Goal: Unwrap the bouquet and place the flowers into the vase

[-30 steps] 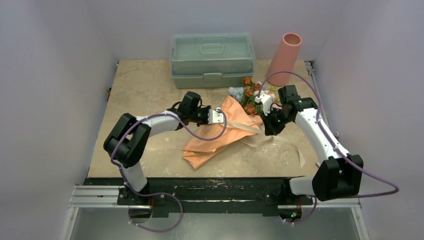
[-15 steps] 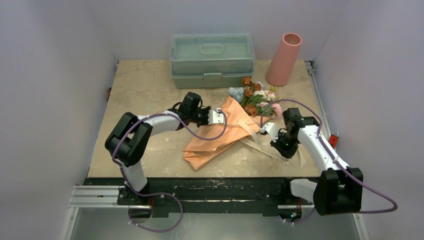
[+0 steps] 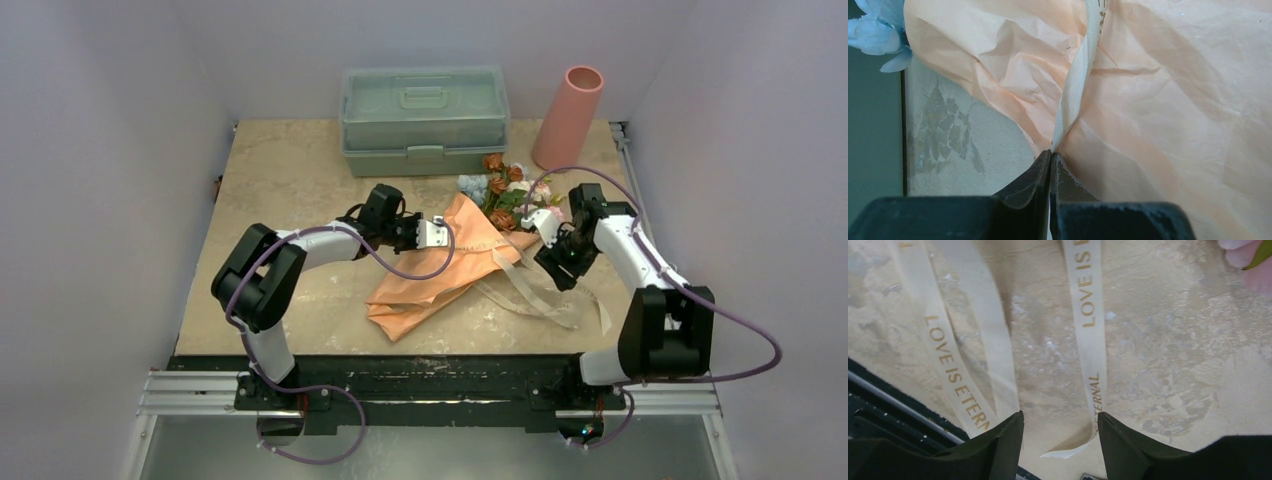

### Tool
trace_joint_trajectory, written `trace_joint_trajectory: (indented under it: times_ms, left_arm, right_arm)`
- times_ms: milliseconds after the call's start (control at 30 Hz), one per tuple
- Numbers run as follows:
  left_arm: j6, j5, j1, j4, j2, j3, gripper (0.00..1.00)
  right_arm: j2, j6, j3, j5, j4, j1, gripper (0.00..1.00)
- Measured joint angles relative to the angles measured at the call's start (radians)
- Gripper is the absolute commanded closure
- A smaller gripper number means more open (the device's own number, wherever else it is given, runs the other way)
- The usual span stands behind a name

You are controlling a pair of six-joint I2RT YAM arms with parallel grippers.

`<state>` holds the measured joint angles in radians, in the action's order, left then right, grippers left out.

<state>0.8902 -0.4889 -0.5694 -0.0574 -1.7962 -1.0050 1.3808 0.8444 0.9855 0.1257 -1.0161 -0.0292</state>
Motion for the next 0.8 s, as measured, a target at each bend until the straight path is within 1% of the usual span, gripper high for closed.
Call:
trace_joint_trajectory:
  times_ms: [133, 333, 433, 467, 533, 600, 700, 767, 800]
  left_arm:
    - [0.000, 0.000, 0.000, 0.003, 0.000, -0.003, 1.00]
    - [0.000, 0.000, 0.000, 0.007, 0.000, -0.003, 1.00]
    - [0.000, 0.000, 0.000, 0.007, -0.002, -0.005, 1.00]
    - [0.000, -0.001, 0.000, 0.007, -0.003, -0.006, 1.00]
    - [0.000, 0.000, 0.000, 0.006, -0.005, -0.008, 1.00]
    - [-0.009, 0.000, 0.000, 0.006, -0.005, -0.008, 1.00]
    - [-0.022, 0.000, 0.001, 0.005, -0.005, -0.015, 0.99]
    - [-0.036, 0.000, 0.002, 0.005, -0.005, -0.024, 0.89]
    - [-0.043, -0.001, 0.002, 0.003, -0.005, -0.029, 0.82]
  right_arm:
    - [0.113, -0.025, 0.024, -0.005, 0.065, 0.058, 0.40]
    - [0.229, -0.024, 0.032, -0.034, 0.104, 0.145, 0.40]
    - [0.264, -0.021, 0.032, -0.045, 0.127, 0.153, 0.43]
    - [0.274, -0.021, 0.032, -0.048, 0.137, 0.152, 0.45]
    - [0.293, -0.021, 0.032, -0.053, 0.153, 0.152, 0.54]
    - [0.312, -0.025, 0.029, -0.056, 0.171, 0.152, 0.66]
    - [0.326, -0.031, 0.026, -0.075, 0.197, 0.151, 0.99]
    - [0.330, -0.036, 0.030, -0.097, 0.218, 0.151, 1.00]
    - [0.332, -0.040, 0.033, -0.098, 0.218, 0.153, 1.00]
